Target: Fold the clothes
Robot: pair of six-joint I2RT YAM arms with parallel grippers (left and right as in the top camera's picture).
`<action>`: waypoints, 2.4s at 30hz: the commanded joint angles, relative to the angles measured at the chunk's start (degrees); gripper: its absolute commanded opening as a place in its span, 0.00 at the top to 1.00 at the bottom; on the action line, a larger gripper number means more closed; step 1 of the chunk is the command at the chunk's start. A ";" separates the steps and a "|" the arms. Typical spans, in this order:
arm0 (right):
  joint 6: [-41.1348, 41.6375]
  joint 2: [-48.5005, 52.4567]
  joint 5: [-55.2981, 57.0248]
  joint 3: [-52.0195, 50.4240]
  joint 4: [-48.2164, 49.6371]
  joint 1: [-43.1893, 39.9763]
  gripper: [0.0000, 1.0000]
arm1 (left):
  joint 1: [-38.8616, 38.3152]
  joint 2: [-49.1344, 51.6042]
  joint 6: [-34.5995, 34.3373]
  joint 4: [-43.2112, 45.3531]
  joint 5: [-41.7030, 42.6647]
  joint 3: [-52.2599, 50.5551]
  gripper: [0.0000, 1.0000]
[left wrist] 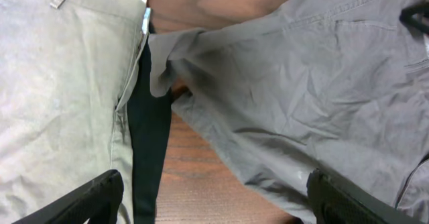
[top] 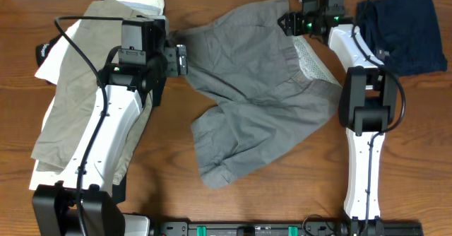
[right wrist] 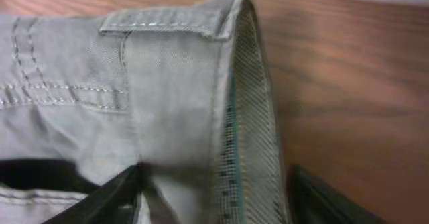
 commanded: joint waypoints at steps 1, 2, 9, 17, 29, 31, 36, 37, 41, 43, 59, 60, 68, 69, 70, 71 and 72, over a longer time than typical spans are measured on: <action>4.15 1.38 -4.09 0.20 1.49 0.28 0.51 | 0.04 0.37 -0.07 -0.17 -0.11 0.55 0.11; 4.42 1.38 -4.11 0.20 1.88 0.31 0.58 | 0.04 0.37 -0.07 -0.13 -0.11 0.55 0.11; 8.72 1.09 -7.26 0.81 4.15 -0.02 0.99 | 0.02 0.44 -0.07 0.07 -0.13 0.55 0.10; 8.15 -5.11 -4.85 1.92 0.68 -4.48 0.99 | 0.02 1.57 -0.11 0.92 -0.09 0.55 0.10; 5.29 -9.40 4.04 1.90 -4.35 -9.55 0.99 | 0.02 4.13 -0.11 1.38 -0.07 0.55 0.10; 5.25 -9.40 6.88 1.92 -3.85 -9.55 0.99 | 0.02 4.92 -0.09 1.55 -0.07 0.55 0.10; 5.27 -9.40 8.85 1.92 -4.52 -9.57 0.75 | -0.11 8.07 -0.09 2.71 -0.04 0.55 0.10; 5.29 -9.40 8.85 1.92 -4.87 -9.57 0.41 | -0.22 9.07 -0.07 3.74 -0.04 0.55 0.10; 5.33 -9.55 6.99 1.92 -7.32 -9.55 0.15 | -0.92 14.47 0.17 12.50 2.05 0.57 0.10; 5.33 -9.75 6.45 1.92 -9.25 -9.51 0.11 | -1.11 17.53 0.13 18.32 6.80 0.57 0.10; 4.22 -10.49 6.29 1.92 -17.40 -9.25 0.08 | -4.20 35.74 9.62 25.44 9.94 12.98 0.10; 4.22 -10.49 6.27 1.92 -17.53 -9.20 0.08 | -4.31 35.76 9.62 25.66 9.94 12.98 0.10; 4.24 -10.49 6.27 1.92 -18.34 -9.11 0.09 | -5.25 38.71 8.96 29.59 9.94 12.98 0.10; 4.22 -10.49 6.27 1.92 -18.53 -9.14 0.09 | -5.25 39.45 8.94 29.97 9.77 12.98 0.10; 4.22 -10.49 6.27 1.92 -18.80 -9.14 0.09 | -5.25 40.00 8.94 30.12 9.11 12.98 0.10; 4.15 -10.49 6.27 1.92 -19.04 -9.14 0.09 | -5.25 40.28 8.94 30.08 8.28 12.98 0.10; 4.00 -10.49 6.27 1.92 -19.41 -9.14 0.09 | -5.25 40.59 8.94 30.08 6.95 12.98 0.11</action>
